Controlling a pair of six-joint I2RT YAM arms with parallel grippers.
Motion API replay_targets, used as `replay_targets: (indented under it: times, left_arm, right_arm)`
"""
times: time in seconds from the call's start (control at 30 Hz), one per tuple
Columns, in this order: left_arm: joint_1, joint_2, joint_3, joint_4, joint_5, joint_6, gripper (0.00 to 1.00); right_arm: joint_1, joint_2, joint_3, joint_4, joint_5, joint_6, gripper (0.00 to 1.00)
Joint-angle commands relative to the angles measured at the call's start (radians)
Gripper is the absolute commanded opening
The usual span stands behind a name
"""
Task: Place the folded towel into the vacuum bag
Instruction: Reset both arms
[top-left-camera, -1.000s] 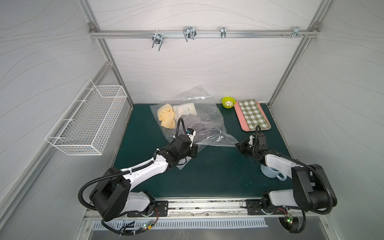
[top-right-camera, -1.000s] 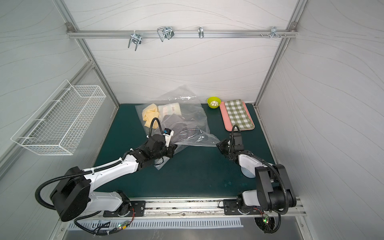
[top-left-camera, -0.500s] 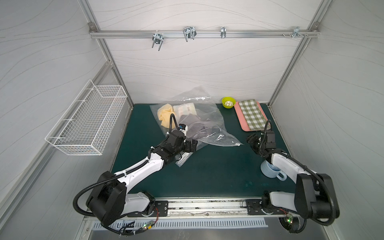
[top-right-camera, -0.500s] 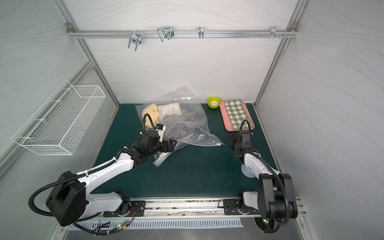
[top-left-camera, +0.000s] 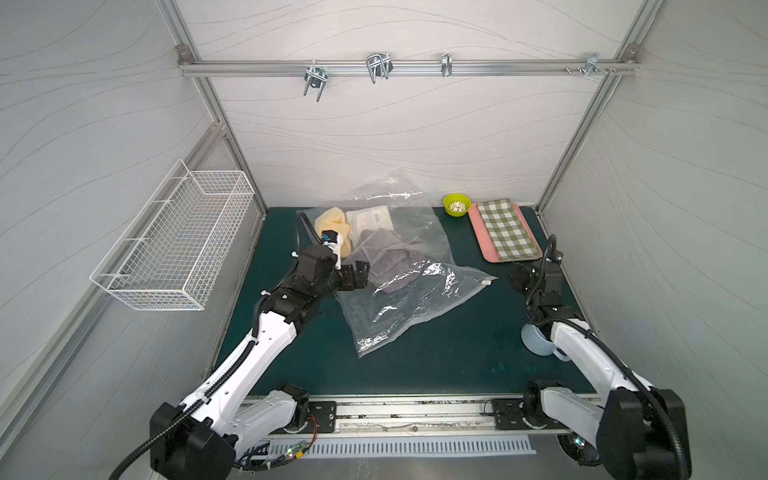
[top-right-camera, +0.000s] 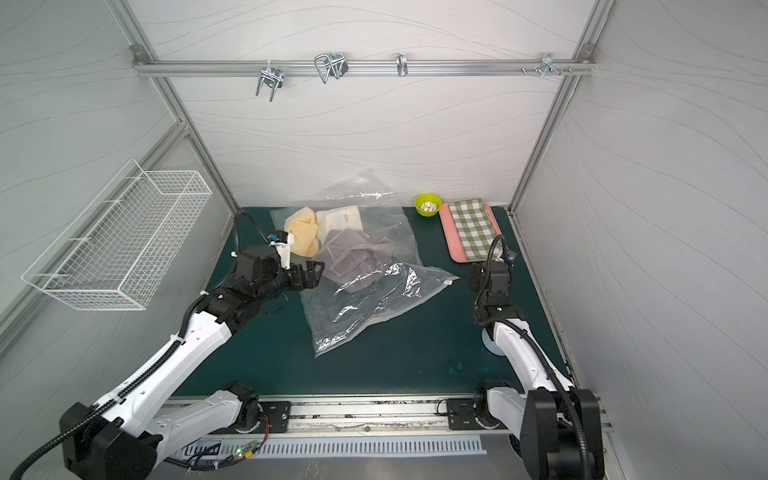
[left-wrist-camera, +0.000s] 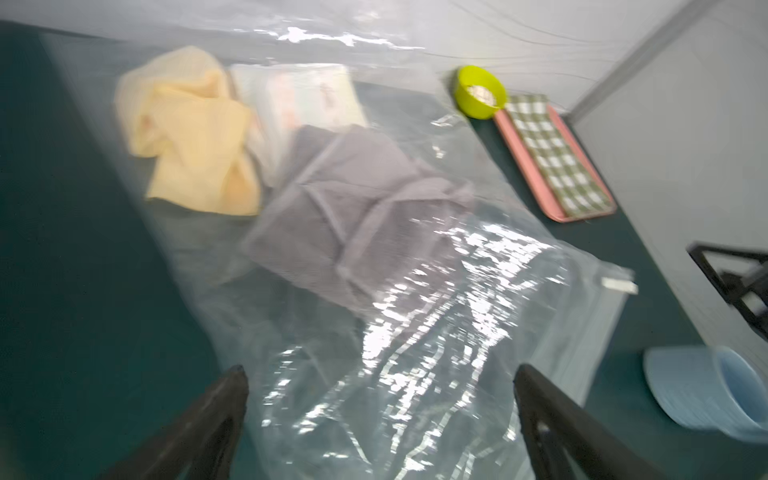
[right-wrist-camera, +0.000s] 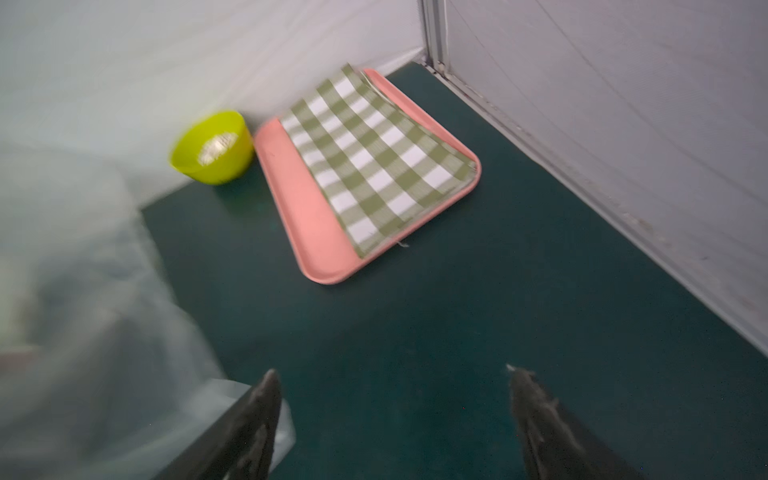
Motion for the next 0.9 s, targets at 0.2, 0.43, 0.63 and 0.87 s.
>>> replay_targets:
  times: [0.2,0.43,0.63,0.87]
  left_arm:
    - [0.164,0.253,-0.161,0.314,-0.441,0.210,1.00]
    - [0.201,0.404,-0.243,0.598,-0.336,0.203,1.00]
    - [0.228,0.453,-0.297,0.856,-0.277,0.322,0.98]
    - [0.306,0.480,-0.496,1.257,-0.032,0.320,1.00]
  right_arm:
    - [0.015,0.269,-0.032,0.411,0.138,-0.235,0.99]
    - [-0.024,0.277,-0.052,0.476,-0.047,-0.270,0.99]
    - [-0.038,0.272,-0.066,0.506,-0.116,-0.279,0.99]
    - [-0.051,0.436,-0.203,0.935,-0.252,-0.283,0.99]
